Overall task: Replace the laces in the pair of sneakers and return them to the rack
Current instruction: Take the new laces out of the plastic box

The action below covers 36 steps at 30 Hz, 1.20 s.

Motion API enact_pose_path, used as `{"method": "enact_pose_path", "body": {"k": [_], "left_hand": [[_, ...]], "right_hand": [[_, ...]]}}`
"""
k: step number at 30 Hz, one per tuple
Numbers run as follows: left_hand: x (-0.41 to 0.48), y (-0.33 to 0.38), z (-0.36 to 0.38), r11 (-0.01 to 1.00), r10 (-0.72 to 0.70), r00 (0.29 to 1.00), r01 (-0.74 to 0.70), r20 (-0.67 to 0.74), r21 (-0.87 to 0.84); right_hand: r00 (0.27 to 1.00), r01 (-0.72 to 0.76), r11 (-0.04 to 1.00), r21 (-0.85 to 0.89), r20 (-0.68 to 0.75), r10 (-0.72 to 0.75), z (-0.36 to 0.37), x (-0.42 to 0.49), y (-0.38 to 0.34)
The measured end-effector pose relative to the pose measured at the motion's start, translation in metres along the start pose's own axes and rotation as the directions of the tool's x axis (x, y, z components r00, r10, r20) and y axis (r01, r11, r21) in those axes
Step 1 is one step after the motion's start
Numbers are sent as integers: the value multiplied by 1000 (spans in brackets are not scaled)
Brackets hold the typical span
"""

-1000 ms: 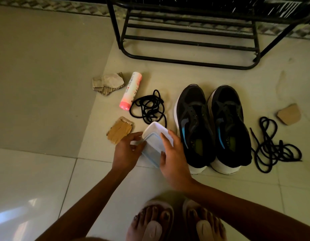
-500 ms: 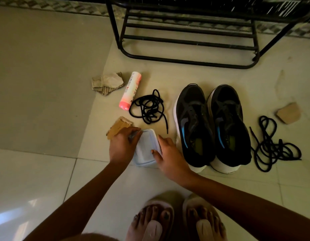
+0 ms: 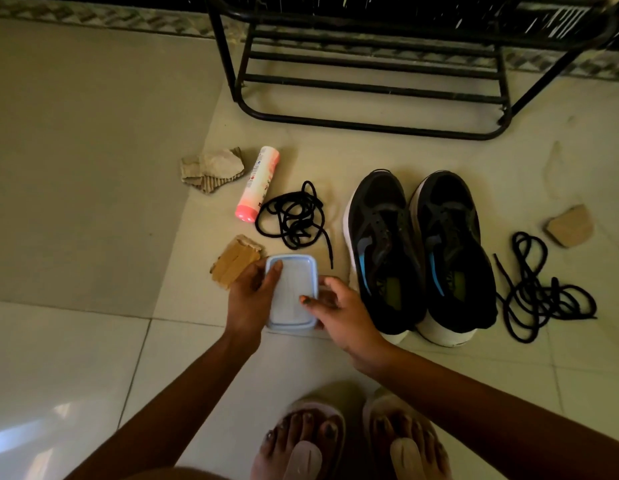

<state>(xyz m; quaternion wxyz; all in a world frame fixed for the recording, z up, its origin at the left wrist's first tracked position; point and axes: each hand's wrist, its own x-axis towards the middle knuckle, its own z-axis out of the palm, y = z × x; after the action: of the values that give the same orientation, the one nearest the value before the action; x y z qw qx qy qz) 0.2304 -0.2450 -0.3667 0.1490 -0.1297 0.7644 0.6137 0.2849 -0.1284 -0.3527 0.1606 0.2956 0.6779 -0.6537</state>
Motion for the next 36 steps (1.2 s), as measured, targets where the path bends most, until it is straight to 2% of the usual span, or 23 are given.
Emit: {"method": "enact_pose_path", "body": {"k": [4,8,14,20,24,26,28,30,33,36], "left_hand": [[-6,30,0,983,67,997,-61,28,-171],[-8,54,-2,964,34,998,-19,53,-265],[-9,70,1,992,127,987,-125,96,-24],[-15,71,1,996,82,989,-79,121,-34],[-23,78,3,987,156,975,-161,158,22],[-26,79,1,997,76,968,-76,240,-11],[-28,78,1,997,-57,924,74,379,-31],[-29,75,3,993,-93,904,117,418,-33],[-32,74,6,997,-33,925,54,379,-46],[-32,75,7,998,3,920,-24,391,50]], "right_hand": [[996,43,988,151,72,-55,0,-8,-22],[990,32,961,274,120,-68,-8,-9,-40],[978,205,941,270,-16,-209,-25,-11,-54],[979,179,956,234,51,-196,-41,-12,-67],[981,185,948,261,7,-193,-52,-8,-76],[979,202,949,242,-27,-202,-56,-7,-79],[975,219,949,226,-72,-208,-60,-7,-80],[975,219,952,213,-76,-207,-63,-9,-82],[982,187,957,223,-5,-190,-67,-11,-84],[980,191,949,251,12,-201,-69,-11,-85]]}}
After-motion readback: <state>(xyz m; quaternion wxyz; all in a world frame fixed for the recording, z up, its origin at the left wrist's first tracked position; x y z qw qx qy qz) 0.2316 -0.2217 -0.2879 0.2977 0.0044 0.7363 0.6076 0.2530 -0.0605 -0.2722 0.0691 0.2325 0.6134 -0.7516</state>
